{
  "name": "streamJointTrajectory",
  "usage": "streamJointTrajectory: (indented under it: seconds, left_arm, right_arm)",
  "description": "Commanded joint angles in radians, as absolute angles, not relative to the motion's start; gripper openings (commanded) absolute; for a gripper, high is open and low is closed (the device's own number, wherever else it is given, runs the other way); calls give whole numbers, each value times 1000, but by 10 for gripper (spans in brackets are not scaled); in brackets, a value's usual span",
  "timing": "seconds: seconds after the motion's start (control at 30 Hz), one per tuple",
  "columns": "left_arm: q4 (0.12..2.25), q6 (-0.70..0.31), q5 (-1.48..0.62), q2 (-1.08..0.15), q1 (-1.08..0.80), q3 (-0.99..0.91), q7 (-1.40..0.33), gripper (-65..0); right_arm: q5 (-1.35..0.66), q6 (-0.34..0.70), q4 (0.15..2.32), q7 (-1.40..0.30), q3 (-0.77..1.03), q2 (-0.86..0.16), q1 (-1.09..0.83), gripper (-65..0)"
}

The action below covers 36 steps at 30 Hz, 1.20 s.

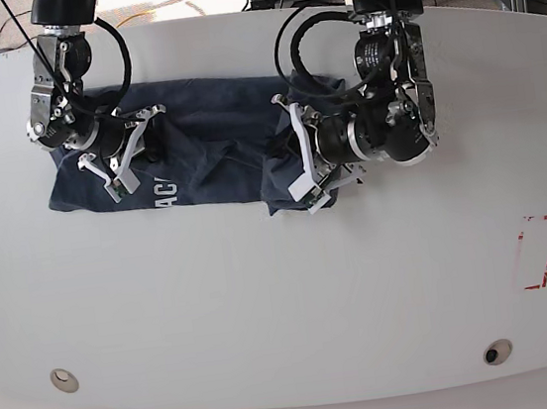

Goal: Layout the t-shirt on the table in an organized manner, then fold the t-shirt properly
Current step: 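Fold the held end with the left gripper toward the right gripper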

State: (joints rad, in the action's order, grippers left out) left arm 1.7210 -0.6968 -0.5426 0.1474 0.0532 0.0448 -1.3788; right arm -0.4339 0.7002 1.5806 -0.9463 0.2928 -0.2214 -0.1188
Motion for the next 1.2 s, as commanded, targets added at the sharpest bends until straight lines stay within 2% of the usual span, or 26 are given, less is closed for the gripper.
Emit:
streamJointTrajectory:
  seconds: [0.0, 0.37, 0.47, 0.7, 0.77, 0.93, 1.17]
  left_arm:
    - [1698, -698, -562, 157, 74, 47, -1356, -647]
    - [1606, -698, -562, 157, 113, 48, -1287, -640]
    - [1587, -698, -562, 157, 114, 48, -1280, -582]
    - [1566, -698, -568, 157, 136, 48, -1280, -292]
    - [1570, -698, -570, 157, 140, 48, -1282, -233]
    - [1572, -698, -642, 157, 174, 50, -1285, -186]
    - [1575, -698, -722, 157, 249, 47, -1339, -183]
  right_arm:
    - [-417, 698, 1589, -958, 294, -229, -114, -620]
    - [-420, 698, 1589, -958, 294, -229, -120, -620]
    - [-420, 698, 1590, -958, 294, -229, -120, -620]
    - [-421, 698, 1590, -958, 294, -229, -120, -620]
    - [-421, 698, 1590, -958, 294, -231, -120, -620]
    - [-421, 698, 1590, -960, 294, -232, -120, -620]
    - [-420, 698, 1590, -960, 294, -229, -119, -620]
